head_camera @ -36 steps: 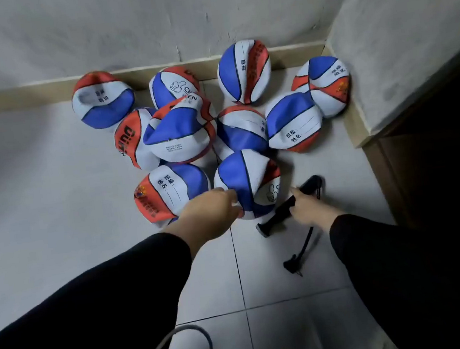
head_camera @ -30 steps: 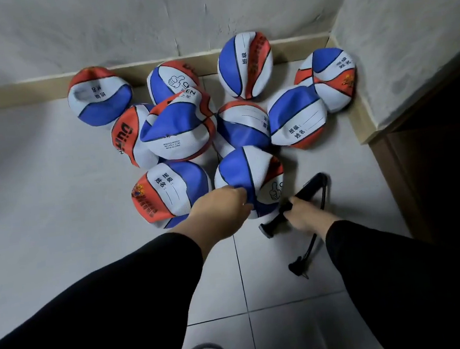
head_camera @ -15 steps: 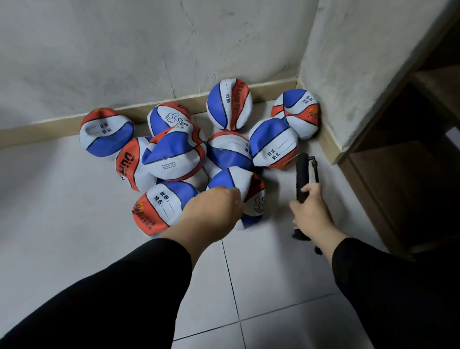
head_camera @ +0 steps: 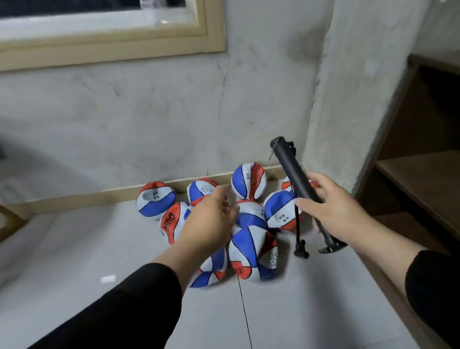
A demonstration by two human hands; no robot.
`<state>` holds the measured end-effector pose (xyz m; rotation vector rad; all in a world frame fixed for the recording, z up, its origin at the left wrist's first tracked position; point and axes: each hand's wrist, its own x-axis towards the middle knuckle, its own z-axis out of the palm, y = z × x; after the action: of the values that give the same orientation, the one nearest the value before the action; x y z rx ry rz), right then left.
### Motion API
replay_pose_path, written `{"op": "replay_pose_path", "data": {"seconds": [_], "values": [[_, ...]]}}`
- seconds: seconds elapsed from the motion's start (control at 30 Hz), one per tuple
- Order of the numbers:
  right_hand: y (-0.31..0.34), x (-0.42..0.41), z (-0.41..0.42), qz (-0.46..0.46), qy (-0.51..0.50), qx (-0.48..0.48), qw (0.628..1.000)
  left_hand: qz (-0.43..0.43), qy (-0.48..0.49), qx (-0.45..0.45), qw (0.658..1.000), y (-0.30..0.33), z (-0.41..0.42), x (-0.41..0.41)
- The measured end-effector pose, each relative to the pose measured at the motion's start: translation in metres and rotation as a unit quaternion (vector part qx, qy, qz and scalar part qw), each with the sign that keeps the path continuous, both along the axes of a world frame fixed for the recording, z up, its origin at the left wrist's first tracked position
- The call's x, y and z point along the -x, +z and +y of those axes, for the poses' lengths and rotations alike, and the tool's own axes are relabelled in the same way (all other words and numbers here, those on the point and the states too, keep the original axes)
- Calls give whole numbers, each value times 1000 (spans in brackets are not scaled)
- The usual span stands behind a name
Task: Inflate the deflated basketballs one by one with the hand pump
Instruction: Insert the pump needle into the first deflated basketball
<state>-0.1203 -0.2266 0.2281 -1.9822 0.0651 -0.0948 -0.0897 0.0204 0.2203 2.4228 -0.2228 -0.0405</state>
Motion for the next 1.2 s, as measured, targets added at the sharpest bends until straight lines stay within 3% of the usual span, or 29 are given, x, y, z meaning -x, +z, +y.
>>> {"op": "replay_pose_path", "data": {"seconds": [0.13, 0.27, 0.47, 0.57, 0.67, 0.8, 0.97, 1.03, 1.1, 1.2], "values": [[52, 37, 25, -29, 61, -51, 996, -23, 12, 65, 998, 29, 10, 22], [68, 66, 47, -19, 104, -128, 986, 12, -14, 136, 991, 37, 17, 37], [79, 64, 58, -5, 111, -196, 974, 205, -80, 295, 930, 39, 12, 50], [88, 51, 56, -9, 103, -217, 971, 247, -100, 336, 903, 36, 15, 44], [94, 33, 57, -16, 85, -258, 962, 227, -54, 350, 907, 36, 18, 34], [96, 14, 55, 11, 81, -319, 944, 203, 28, 292, 934, 50, 31, 32], [75, -5, 52, 92, 60, -288, 951, 149, 93, 294, 940, 59, 50, 18], [63, -10, 49, 137, 44, -255, 956, 171, 80, 350, 917, 61, 55, 14], [54, -15, 47, 175, 30, -233, 956, 196, 59, 453, 868, 63, 57, 11], [46, -27, 51, 207, 10, -241, 948, 180, 112, 577, 789, 63, 60, -2]]}}
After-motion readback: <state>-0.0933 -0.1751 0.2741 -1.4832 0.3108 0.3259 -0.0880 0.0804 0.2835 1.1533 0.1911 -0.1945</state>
